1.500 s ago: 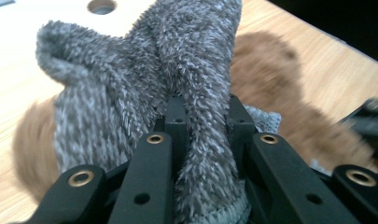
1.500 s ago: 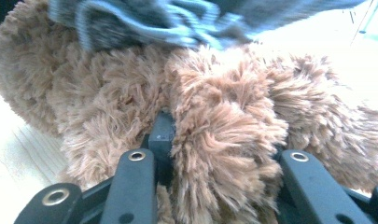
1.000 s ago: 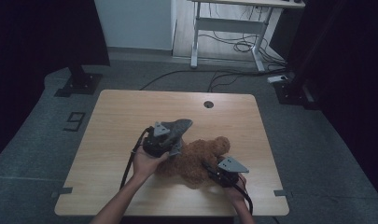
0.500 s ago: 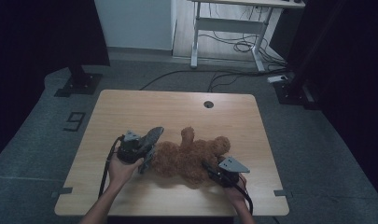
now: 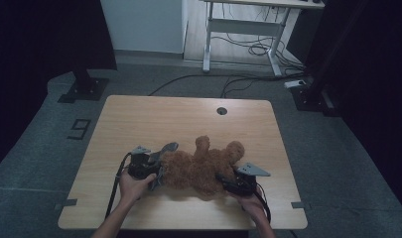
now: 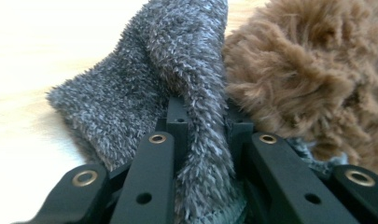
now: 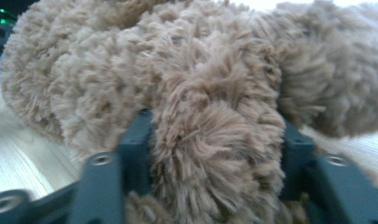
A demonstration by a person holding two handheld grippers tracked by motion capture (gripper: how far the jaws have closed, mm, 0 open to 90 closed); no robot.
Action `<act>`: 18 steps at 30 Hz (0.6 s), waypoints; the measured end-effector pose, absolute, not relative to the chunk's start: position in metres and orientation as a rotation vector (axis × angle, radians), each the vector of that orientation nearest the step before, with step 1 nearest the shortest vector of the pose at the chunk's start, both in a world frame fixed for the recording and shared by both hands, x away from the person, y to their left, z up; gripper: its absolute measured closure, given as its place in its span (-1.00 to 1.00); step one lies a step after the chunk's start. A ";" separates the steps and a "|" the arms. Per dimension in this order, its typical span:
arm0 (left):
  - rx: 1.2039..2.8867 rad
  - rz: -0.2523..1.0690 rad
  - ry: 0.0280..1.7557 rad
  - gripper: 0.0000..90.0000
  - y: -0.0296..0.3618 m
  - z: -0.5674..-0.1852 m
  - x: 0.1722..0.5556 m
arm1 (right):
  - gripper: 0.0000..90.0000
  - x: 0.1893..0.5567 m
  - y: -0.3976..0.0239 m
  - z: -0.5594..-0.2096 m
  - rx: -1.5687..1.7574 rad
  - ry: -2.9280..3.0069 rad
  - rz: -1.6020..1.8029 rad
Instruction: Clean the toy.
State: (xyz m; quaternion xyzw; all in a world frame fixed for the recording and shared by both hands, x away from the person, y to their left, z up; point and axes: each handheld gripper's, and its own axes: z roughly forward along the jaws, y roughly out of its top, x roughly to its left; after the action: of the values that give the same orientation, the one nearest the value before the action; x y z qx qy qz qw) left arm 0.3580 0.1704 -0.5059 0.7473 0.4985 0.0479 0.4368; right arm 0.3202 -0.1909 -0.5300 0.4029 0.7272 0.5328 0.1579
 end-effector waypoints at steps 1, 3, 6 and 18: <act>1.850 0.115 1.241 0.74 0.168 -0.506 0.359 | 0.22 0.320 -0.188 -0.530 1.137 2.081 1.515; 1.832 0.105 1.245 0.75 0.165 -0.506 0.361 | 0.36 0.318 -0.183 -0.528 1.088 2.054 1.511; 1.804 0.113 1.242 0.75 0.165 -0.501 0.366 | 0.42 0.317 -0.178 -0.526 1.018 2.017 1.531; 1.753 0.174 1.252 0.74 0.170 -0.496 0.399 | 0.37 0.354 -0.166 -0.522 0.838 1.916 1.404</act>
State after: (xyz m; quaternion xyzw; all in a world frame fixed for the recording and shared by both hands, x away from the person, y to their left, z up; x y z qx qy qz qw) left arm 0.3987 0.1701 -0.4958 0.7156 0.5111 0.0710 0.4708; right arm 0.3536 -0.1657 -0.5222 0.3167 0.7241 0.5306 0.3061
